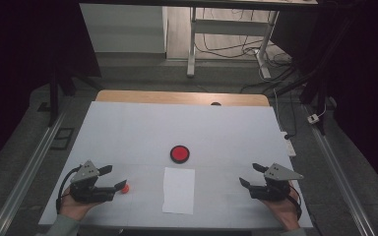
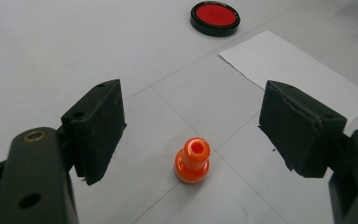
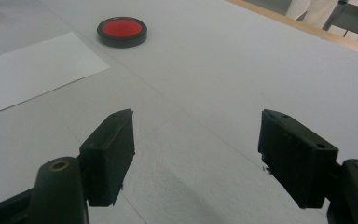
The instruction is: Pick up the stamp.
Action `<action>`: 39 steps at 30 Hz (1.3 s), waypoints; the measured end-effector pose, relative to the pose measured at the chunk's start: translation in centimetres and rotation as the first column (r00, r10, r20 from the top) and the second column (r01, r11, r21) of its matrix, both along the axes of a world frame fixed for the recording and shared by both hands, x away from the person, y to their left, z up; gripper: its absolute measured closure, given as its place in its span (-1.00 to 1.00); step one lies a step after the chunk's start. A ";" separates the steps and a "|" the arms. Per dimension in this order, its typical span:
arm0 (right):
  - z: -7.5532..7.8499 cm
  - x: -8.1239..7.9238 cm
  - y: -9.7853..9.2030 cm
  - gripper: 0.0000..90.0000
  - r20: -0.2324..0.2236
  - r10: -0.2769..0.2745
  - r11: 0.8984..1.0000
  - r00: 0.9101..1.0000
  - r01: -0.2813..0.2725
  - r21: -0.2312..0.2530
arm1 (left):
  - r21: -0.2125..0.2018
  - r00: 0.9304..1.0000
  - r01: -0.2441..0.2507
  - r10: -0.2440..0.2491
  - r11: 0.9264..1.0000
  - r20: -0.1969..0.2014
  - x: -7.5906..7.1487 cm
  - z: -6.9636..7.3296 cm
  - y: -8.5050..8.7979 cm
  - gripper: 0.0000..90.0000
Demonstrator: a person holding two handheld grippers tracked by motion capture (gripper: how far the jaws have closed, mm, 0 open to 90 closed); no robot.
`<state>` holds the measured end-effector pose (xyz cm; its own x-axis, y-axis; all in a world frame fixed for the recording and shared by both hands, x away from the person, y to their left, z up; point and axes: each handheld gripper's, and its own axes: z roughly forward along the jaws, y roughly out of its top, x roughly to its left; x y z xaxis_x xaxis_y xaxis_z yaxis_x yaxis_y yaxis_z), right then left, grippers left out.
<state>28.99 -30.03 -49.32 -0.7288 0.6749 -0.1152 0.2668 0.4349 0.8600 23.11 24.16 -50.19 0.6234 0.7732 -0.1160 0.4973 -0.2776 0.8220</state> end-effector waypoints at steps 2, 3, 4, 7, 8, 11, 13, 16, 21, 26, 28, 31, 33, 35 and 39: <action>0.0 0.0 0.0 -0.41 -0.003 0.001 1.000 1.000 -0.001 -0.004 | 0.002 1.000 0.012 -0.012 1.000 0.001 0.0 0.2 -0.3 -0.49; 0.0 0.0 0.0 -0.41 -0.006 0.001 1.000 1.000 -0.001 -0.003 | 0.004 1.000 0.018 -0.018 1.000 0.002 0.0 0.3 -0.4 -0.48; 0.0 0.0 0.1 -0.41 -0.007 0.004 1.000 1.000 -0.004 0.000 | 0.004 1.000 0.018 -0.018 1.000 0.002 0.0 0.3 -0.4 -0.48; -0.1 0.0 0.1 -0.41 -0.007 0.005 1.000 1.000 -0.005 0.002 | 0.007 1.000 0.031 -0.031 1.000 0.001 0.0 0.4 -0.7 -0.48; -0.1 0.0 0.2 -0.41 -0.007 0.007 1.000 1.000 -0.007 0.001 | 0.009 0.999 0.035 -0.035 0.999 0.002 0.0 0.5 -0.8 -0.48; -0.1 0.0 0.2 -0.41 -0.007 0.005 1.000 1.000 -0.005 -0.003 | 0.014 0.999 0.044 -0.044 0.999 -0.003 0.1 0.5 -1.3 -0.47; -0.1 0.0 0.1 -0.40 -0.006 0.002 1.000 1.000 -0.002 0.000 | 0.016 0.999 0.049 -0.049 0.999 -0.007 0.2 0.4 -1.5 -0.47; -0.1 0.0 0.2 -0.40 -0.006 0.002 1.000 1.000 -0.002 -0.001 | 0.024 0.999 0.053 -0.053 0.998 -0.013 0.3 0.3 -1.7 -0.46; -0.1 0.0 0.3 -0.40 -0.007 0.004 1.000 1.000 -0.004 -0.007 | 0.054 0.998 0.056 -0.054 0.997 -0.037 0.7 -0.3 -2.4 -0.44; -0.3 0.0 0.3 -0.40 -0.009 0.003 1.000 1.000 -0.003 -0.009 | 0.091 0.997 0.045 -0.039 0.995 -0.068 0.8 -1.0 -2.5 -0.36; -0.3 0.0 0.3 -0.39 -0.013 0.006 1.000 1.000 -0.006 -0.012 | 0.098 0.996 0.040 -0.033 0.994 -0.080 0.8 -1.2 -2.3 -0.31; -0.4 0.0 0.4 -0.39 -0.016 0.009 1.000 1.000 -0.009 -0.017 | 0.105 0.995 0.037 -0.028 0.994 -0.091 0.7 -1.6 -2.0 -0.24; -0.5 0.0 0.4 -0.39 -0.018 0.009 1.000 1.000 -0.010 -0.018 | 0.109 0.995 0.040 -0.029 0.993 -0.093 0.7 -1.6 -2.0 -0.20; -0.6 0.0 0.4 -0.39 -0.022 0.009 1.000 1.000 -0.009 -0.020 | 0.118 0.995 0.045 -0.033 0.992 -0.098 0.7 -1.8 -1.9 -0.15; -0.6 0.0 0.4 -0.39 -0.024 0.005 1.000 1.000 -0.006 -0.027 | 0.132 0.994 0.054 -0.040 0.990 -0.104 0.7 -2.1 -1.9 -0.05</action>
